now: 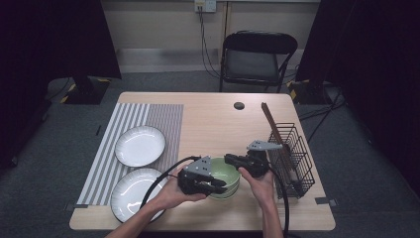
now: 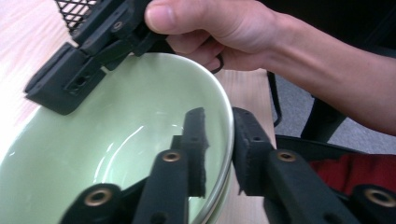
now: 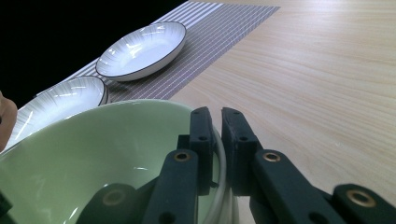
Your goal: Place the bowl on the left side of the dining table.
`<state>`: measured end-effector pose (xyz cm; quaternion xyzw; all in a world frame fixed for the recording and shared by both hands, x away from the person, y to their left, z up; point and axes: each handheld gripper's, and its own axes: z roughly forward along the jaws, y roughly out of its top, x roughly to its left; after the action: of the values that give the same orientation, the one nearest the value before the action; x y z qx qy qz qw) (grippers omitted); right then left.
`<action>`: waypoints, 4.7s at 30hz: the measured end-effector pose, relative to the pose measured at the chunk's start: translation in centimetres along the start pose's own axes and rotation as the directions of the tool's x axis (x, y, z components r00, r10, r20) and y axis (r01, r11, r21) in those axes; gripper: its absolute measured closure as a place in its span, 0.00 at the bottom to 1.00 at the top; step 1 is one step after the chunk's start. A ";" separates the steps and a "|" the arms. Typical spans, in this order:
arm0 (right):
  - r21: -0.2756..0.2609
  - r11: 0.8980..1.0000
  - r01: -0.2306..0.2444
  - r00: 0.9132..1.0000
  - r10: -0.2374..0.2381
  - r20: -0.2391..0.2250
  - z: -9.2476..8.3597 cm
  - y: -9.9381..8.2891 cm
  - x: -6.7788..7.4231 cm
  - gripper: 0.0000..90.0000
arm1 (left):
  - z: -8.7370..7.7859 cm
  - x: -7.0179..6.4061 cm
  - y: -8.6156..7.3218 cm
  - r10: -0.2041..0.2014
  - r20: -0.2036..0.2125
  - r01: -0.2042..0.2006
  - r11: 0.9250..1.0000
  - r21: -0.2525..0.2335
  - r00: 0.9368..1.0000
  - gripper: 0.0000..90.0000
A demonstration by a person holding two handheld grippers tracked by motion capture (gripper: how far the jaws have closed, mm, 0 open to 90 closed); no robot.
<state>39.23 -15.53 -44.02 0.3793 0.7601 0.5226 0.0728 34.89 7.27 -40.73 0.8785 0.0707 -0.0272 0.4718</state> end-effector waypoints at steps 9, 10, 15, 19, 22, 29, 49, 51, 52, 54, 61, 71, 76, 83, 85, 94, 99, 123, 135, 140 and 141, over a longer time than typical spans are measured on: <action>0.016 1.000 0.019 1.000 -0.019 0.006 -0.3 0.0 -0.1 0.89 | -0.1 0.6 0.6 -0.033 0.055 0.033 0.999 -0.011 0.998 0.93; 0.018 1.000 0.016 1.000 -0.016 0.006 -0.3 0.0 -0.2 0.89 | -0.2 0.9 0.6 -0.044 0.070 0.045 0.999 -0.013 0.997 0.94; 0.027 0.999 0.021 1.000 -0.021 0.004 -0.4 -0.1 -0.3 0.88 | -0.6 1.4 1.0 -0.073 0.103 0.079 0.996 -0.047 0.992 0.95; 0.043 0.999 0.017 1.000 -0.017 -0.010 -0.4 -0.3 -0.5 0.89 | -1.2 1.9 1.9 -0.076 0.114 0.084 0.994 -0.065 0.991 0.97; 0.048 0.999 0.017 1.000 -0.017 -0.011 -0.3 -0.4 -0.5 0.89 | -1.1 1.7 1.9 -0.069 0.108 0.075 0.996 -0.050 0.992 0.97; 0.049 0.998 0.027 1.000 -0.026 -0.003 -0.1 -0.3 -0.3 0.90 | -1.2 1.6 1.7 -0.072 0.104 0.075 0.997 -0.028 0.992 0.96; 0.047 0.999 0.024 1.000 -0.024 -0.005 -0.1 -0.3 -0.3 0.90 | -0.3 2.0 1.2 0.008 0.060 -0.022 0.975 0.223 0.998 0.64; 0.051 0.998 0.028 1.000 -0.028 0.000 -0.1 -0.3 -0.3 0.90 | -0.1 1.9 1.4 0.023 0.081 -0.040 0.974 0.223 0.996 0.69; 0.052 0.998 0.028 1.000 -0.028 0.001 -0.1 -0.3 -0.3 0.90 | -0.1 1.9 1.4 0.023 0.081 -0.040 0.974 0.223 0.996 0.74; 0.053 0.998 0.035 0.999 -0.035 0.006 0.0 -0.2 -0.2 0.90 | 0.0 1.8 1.8 0.038 0.110 -0.060 0.976 0.208 0.993 0.86; 0.059 0.998 0.035 0.999 -0.035 -0.008 0.1 -0.3 -0.3 0.89 | 0.7 1.7 1.7 0.009 0.142 -0.035 0.983 0.178 0.990 0.93; 0.032 0.999 0.027 0.999 -0.027 0.023 -0.1 0.2 -0.6 0.75 | 0.3 1.8 1.4 -0.018 0.134 0.000 0.991 0.131 0.991 0.93; -0.004 1.000 0.023 0.999 -0.023 0.045 -0.1 0.8 -0.8 0.68 | 0.2 1.8 1.4 -0.029 0.136 0.013 0.993 0.118 0.990 0.93; -0.027 0.999 0.019 0.995 -0.016 0.094 0.1 1.2 -1.6 0.53 | -0.1 1.9 1.3 -0.048 0.137 0.035 0.995 0.098 0.989 0.93; -0.019 1.000 0.025 0.995 -0.023 0.102 0.3 1.2 -2.0 0.50 | 0.0 1.8 1.4 -0.044 0.134 0.031 0.995 0.100 0.990 0.93; 0.012 1.000 0.009 0.978 -0.011 0.206 1.3 0.9 -3.6 0.34 | -0.4 1.8 1.5 -0.054 0.131 0.044 0.996 0.076 0.990 0.93; 0.032 0.999 0.008 0.970 -0.016 0.242 1.8 0.9 -4.1 0.30 | -0.6 1.7 1.6 -0.053 0.138 0.045 0.997 0.062 0.989 0.93; 0.171 0.985 -0.027 0.942 -0.032 0.333 4.4 -1.7 -5.2 0.20 | -4.5 1.5 2.5 -0.034 0.110 0.041 0.997 -0.061 0.993 0.92; 0.183 0.983 -0.020 0.922 -0.052 0.383 4.4 -2.9 -5.4 0.19 | -6.1 2.8 1.5 -0.088 0.063 0.093 0.991 -0.095 0.994 0.92; 0.218 0.976 0.010 0.902 -0.103 0.419 4.6 -3.0 -5.0 0.18 | -6.7 3.3 1.0 -0.114 0.035 0.117 0.987 -0.106 0.993 0.92; 0.218 0.976 0.010 0.902 -0.103 0.419 4.6 -3.0 -5.0 0.18 | -6.7 3.3 1.0 -0.114 0.035 0.117 0.987 -0.106 0.993 0.92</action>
<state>43.53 -15.93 -50.06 0.4679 0.7872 0.3411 0.2122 38.22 12.60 -36.54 0.8457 0.1159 -0.0635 0.5170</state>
